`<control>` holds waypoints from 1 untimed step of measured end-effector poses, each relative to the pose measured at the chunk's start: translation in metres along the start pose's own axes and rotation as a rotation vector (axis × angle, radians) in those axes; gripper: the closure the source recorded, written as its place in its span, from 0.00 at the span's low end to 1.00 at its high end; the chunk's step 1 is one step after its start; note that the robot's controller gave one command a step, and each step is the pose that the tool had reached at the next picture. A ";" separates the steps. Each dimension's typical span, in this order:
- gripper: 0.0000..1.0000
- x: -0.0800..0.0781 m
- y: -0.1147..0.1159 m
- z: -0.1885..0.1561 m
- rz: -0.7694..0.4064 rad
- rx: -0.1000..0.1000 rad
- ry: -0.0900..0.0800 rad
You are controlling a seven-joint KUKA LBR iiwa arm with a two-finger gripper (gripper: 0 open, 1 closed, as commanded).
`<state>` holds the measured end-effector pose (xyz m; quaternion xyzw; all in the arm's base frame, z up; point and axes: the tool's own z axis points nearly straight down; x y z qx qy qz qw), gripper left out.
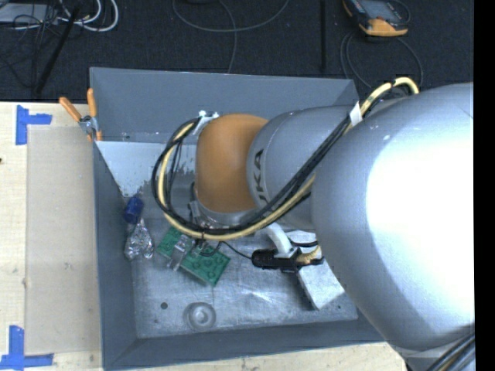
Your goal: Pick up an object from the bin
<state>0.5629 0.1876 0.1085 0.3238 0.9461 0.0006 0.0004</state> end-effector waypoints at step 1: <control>1.00 -0.002 0.001 -0.088 -0.002 -0.004 -0.003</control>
Offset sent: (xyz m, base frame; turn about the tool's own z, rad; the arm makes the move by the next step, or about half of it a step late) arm -0.0001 0.0000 0.0843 0.0000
